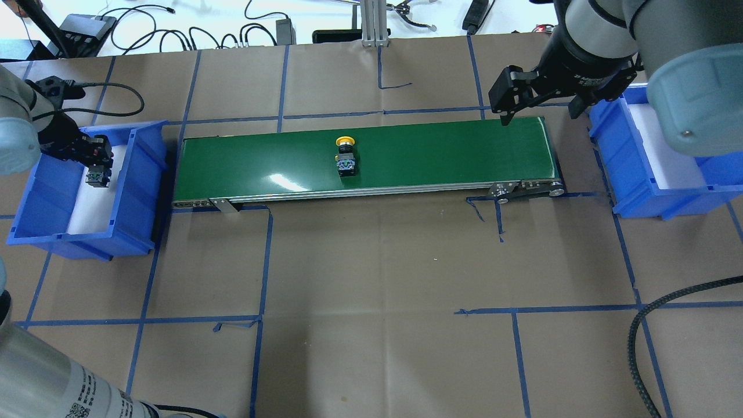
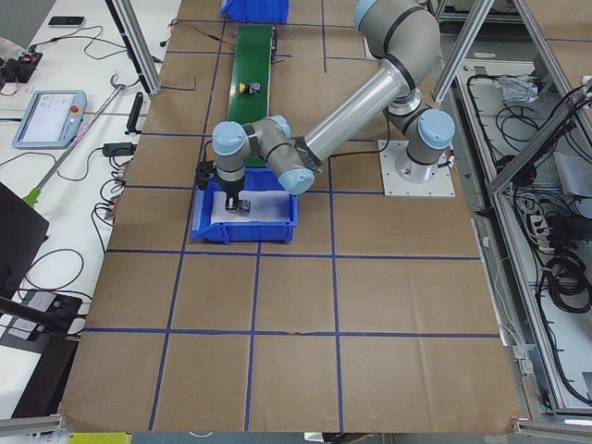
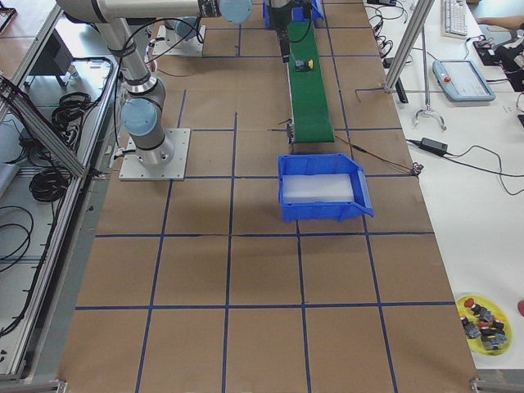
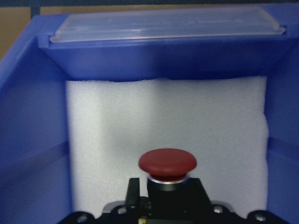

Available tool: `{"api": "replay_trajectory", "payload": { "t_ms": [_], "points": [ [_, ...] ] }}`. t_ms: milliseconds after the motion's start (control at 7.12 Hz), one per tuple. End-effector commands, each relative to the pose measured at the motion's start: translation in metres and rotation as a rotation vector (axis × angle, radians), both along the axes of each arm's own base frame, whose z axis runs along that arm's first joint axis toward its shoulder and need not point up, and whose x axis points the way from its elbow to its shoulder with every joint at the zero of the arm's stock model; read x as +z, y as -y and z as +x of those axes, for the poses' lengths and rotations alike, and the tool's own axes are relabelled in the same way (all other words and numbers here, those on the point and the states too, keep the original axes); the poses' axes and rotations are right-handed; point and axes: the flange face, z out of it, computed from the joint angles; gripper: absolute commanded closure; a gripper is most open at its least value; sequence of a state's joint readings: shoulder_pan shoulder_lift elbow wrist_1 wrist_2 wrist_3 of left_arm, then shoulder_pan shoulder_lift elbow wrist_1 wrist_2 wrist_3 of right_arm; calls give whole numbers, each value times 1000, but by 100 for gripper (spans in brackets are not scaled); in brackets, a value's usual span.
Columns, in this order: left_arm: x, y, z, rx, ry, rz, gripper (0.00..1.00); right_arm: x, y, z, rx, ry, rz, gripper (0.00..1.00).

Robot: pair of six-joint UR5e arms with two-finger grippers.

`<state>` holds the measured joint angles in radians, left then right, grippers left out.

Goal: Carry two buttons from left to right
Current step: 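Lift the red button with the left gripper over to the conveyor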

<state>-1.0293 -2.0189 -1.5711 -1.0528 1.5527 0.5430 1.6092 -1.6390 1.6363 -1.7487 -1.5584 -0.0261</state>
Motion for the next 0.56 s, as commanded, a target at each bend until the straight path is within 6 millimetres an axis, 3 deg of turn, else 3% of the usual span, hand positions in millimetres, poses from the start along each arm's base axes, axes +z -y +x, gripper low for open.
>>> {"api": "replay_trajectory", "payload": {
  "t_ms": [0,140,421],
  "points": [
    [86,1,1,-6,-36,63,100,5,0,0,0,0,-8,0],
    [114,0,1,-3,-45,91,100,9,0,0,-1,2,-17,0],
    [118,2,0,-3,-47,101,100,14,-2,0,-2,-1,-19,0]
  ]
}}
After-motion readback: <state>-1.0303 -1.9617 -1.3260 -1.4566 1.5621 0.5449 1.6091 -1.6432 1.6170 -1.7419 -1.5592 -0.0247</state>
